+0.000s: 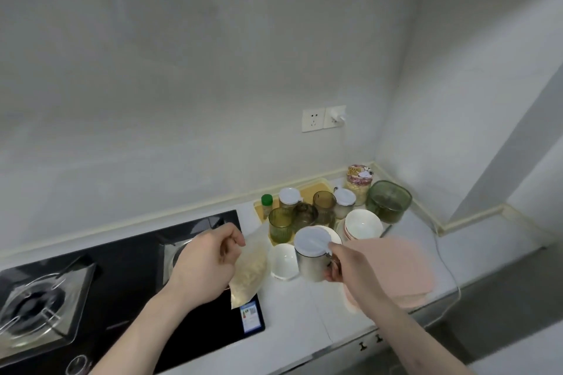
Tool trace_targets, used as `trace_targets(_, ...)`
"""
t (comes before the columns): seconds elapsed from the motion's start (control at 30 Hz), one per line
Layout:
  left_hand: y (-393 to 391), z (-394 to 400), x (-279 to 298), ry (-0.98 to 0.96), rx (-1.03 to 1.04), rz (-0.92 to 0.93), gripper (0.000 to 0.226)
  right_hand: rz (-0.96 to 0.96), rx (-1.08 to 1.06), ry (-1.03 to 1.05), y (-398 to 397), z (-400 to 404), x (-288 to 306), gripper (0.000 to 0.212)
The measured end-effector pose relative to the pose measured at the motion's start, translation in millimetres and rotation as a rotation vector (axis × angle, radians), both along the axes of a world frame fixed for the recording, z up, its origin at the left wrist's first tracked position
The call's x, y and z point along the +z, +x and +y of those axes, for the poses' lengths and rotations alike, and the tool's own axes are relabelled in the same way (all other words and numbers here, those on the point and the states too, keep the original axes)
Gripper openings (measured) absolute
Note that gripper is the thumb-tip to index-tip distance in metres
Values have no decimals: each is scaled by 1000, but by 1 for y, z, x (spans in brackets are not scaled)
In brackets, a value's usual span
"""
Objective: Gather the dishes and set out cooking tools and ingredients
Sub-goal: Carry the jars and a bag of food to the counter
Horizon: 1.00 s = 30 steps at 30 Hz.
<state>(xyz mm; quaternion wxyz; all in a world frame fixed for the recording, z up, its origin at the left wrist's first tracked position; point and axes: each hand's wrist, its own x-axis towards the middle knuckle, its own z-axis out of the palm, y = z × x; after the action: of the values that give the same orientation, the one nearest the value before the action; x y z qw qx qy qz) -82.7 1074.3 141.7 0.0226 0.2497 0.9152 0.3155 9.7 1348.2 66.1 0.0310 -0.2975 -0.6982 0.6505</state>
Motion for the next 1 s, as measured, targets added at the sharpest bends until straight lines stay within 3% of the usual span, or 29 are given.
trace_targets(0.07,-6,9,3,-7,-4,14,24,-15,3,68,-9,10,-1,47)
trace_targets(0.47,-44,33,30,-89,-43,51,21,-24,-204,77,-66,65,-3,45)
trace_targets(0.7,-58,55,41,-52,41,85,19,-9,-133,22,-129,103,1,33)
trace_targets(0.87,-65,74,43,-61,109,127,18,-43,-63,81,-173,130,11,45)
trace_targets(1.0,-64,81,39,-40,170,134,18,-88,-50,135,-206,151,18,44)
